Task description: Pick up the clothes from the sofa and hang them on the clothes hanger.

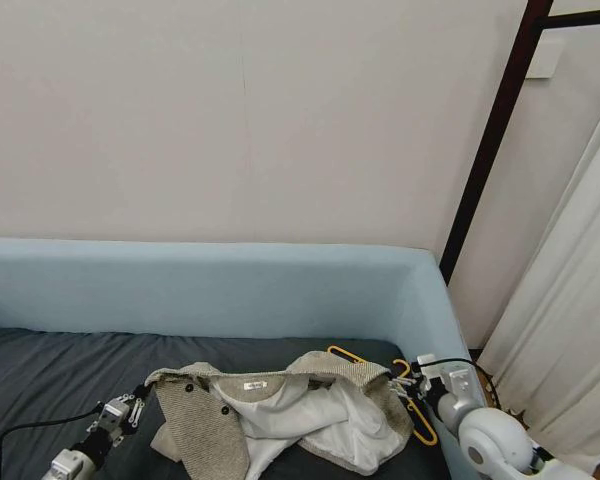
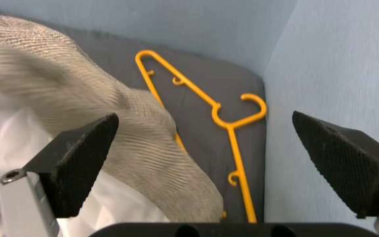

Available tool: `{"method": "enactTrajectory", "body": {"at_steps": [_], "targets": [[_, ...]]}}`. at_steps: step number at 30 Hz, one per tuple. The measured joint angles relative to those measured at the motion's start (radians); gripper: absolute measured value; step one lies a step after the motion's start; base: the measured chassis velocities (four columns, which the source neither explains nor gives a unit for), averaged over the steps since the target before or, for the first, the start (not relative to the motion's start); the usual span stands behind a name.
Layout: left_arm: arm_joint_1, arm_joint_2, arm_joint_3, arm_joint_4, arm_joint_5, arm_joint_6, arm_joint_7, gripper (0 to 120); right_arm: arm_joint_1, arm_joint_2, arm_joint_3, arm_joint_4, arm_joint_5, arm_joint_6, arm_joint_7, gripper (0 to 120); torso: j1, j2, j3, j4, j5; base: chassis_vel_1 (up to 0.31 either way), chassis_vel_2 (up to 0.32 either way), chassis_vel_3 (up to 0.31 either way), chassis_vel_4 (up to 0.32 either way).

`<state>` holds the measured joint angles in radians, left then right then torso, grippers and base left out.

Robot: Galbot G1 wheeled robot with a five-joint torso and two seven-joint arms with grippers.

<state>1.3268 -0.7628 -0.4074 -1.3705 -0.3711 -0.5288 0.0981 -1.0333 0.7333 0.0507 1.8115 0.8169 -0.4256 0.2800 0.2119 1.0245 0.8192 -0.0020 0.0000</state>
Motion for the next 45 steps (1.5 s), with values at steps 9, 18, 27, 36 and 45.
{"method": "enactTrajectory", "body": {"at_steps": [9,18,27,36,45], "targets": [[0.005,0.045,-0.036,0.013,-0.061,-0.015,-0.016,0,-0.011,-0.013,-0.009,-0.028,-0.026,0.031,-0.07,100,0.0,0.0,0.0,0.0,-0.0002,0.0,0.0,0.0,0.0],[0.04,0.073,-0.085,-0.047,-0.081,-0.022,-0.015,0,0.197,0.134,-0.125,-0.268,0.092,0.055,-0.096,100,0.0,0.0,0.0,0.0006,0.0,0.0,0.0,0.0,0.0],[0.052,0.062,-0.092,-0.072,-0.059,-0.031,-0.011,0,0.376,0.252,-0.247,-0.627,0.004,0.105,-0.209,100,0.0,0.0,0.0,0.0004,-0.0002,0.0,0.0,0.0,0.0],[0.059,0.043,-0.077,-0.106,-0.024,-0.032,-0.01,0,0.416,0.293,-0.249,-0.821,-0.012,0.127,-0.278,100,0.0,0.0,0.0,0.0005,0.0,0.0,0.0,0.0,0.0],[0.056,0.043,-0.071,-0.121,-0.018,-0.03,-0.009,0,0.43,0.314,-0.244,-0.914,-0.038,0.133,-0.32,98,0.0,0.0,0.0,0.0005,0.0,0.0,0.0,0.0,0.0]]}}
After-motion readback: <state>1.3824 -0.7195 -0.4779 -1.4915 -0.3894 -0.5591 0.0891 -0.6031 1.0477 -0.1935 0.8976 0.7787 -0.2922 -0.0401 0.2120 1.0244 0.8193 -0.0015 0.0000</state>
